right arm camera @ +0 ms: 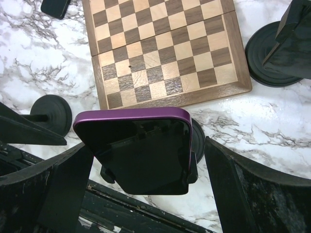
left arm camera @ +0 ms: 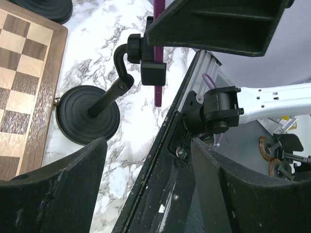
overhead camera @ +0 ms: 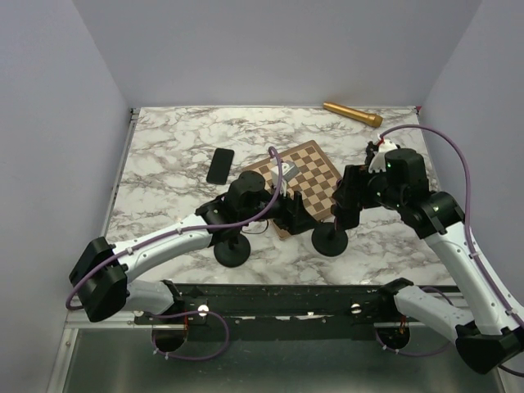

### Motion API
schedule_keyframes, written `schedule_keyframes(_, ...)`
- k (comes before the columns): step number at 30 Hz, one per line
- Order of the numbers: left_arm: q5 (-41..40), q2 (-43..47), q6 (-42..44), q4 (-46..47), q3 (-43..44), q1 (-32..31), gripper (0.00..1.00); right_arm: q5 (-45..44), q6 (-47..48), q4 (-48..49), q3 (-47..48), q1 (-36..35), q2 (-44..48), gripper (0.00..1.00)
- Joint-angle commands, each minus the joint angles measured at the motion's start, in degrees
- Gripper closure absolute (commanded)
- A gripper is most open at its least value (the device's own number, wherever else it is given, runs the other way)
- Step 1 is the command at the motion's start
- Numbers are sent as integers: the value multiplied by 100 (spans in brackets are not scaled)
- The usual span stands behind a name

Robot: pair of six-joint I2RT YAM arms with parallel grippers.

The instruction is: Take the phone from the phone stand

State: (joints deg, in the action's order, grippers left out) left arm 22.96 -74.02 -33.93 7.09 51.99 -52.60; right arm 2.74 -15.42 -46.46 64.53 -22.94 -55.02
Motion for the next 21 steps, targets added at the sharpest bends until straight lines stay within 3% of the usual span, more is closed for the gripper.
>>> schedule_keyframes(1,-104,-168,-186,27,57,-5,23,-423,37,-22,127,-48,46,0)
schedule_keyframes(13,-2,-420,-288,38,259,-14,23,-778,-95,-77,156,-284,-241,0)
schedule_keyframes(21,15,-508,-342,73,285,-25,23,-1550,-383,-94,285,-1060,-394,7)
